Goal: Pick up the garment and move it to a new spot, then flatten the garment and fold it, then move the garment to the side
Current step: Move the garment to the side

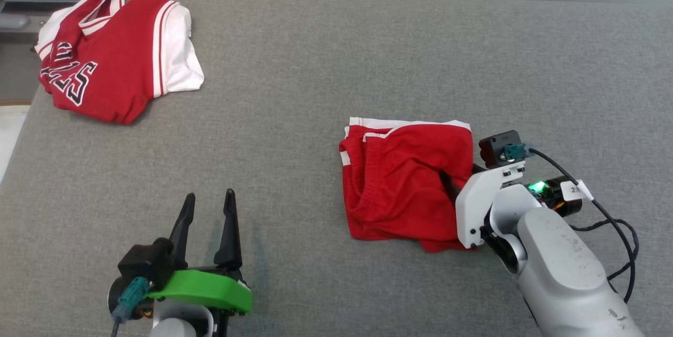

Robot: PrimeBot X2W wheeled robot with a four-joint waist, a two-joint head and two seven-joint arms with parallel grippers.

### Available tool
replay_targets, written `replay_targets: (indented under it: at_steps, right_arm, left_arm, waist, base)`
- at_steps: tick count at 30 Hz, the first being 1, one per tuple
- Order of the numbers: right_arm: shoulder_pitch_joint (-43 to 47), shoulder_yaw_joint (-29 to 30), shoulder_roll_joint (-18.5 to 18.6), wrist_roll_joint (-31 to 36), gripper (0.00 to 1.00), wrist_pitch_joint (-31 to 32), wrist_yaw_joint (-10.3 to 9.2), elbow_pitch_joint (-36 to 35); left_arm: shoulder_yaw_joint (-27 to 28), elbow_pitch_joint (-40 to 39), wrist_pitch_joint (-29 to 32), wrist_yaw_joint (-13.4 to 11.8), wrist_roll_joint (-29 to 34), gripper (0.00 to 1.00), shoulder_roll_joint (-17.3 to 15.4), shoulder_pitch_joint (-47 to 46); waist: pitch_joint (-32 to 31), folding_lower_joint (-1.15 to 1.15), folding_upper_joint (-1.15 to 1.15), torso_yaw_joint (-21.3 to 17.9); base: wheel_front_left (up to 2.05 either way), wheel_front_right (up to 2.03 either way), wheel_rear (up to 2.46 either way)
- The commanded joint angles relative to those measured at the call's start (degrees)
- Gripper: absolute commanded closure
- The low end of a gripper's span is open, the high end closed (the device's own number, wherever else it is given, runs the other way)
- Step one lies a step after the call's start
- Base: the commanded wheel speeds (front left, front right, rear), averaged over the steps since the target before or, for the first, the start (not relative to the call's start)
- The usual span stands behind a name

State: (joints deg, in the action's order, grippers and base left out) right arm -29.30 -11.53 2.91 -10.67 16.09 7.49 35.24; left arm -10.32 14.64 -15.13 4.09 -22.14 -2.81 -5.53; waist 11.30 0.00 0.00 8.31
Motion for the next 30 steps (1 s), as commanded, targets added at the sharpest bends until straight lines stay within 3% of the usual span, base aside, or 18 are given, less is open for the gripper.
replay_targets:
  at_steps: [1,2,10,21,30]
  right_arm:
    - [-0.21,-0.77,0.02,-0.50,0.93,-0.30,-0.01,0.84]
    - [-0.60,-1.16,0.04,-0.52,1.00,-0.81,-0.01,0.84]
    - [-4.80,-0.65,1.86,3.39,1.00,-6.01,-0.04,1.22]
    - [-8.61,5.28,7.04,7.03,1.00,-10.01,-0.04,1.14]
    - [-8.90,9.56,6.51,6.77,1.00,-12.62,-0.04,1.80]
  left_arm:
    - [0.07,-0.42,-0.01,-0.28,-0.35,0.00,-0.16,-1.14]
    - [0.00,-0.54,-0.01,-0.32,-0.22,0.00,-0.16,-1.21]
    - [-0.26,-2.49,0.00,-0.34,0.86,0.00,-0.16,-2.07]
    - [-1.05,-2.81,0.00,1.11,4.46,0.00,-0.39,-4.89]
    - [-2.01,-1.96,0.00,2.06,6.82,0.00,-1.83,-6.98]
  waist:
    - [0.36,0.00,0.00,-0.29]
    - [0.53,0.00,0.00,-0.51]
    - [2.83,0.00,0.00,-5.17]
    - [7.94,0.00,0.00,-18.51]
    - [10.35,0.00,0.00,-27.12]
  base:
    - [0.00,0.00,0.00]
    - [0.00,0.00,0.00]
    - [0.00,0.00,0.00]
    - [0.00,0.00,0.00]
    - [0.00,0.00,0.00]
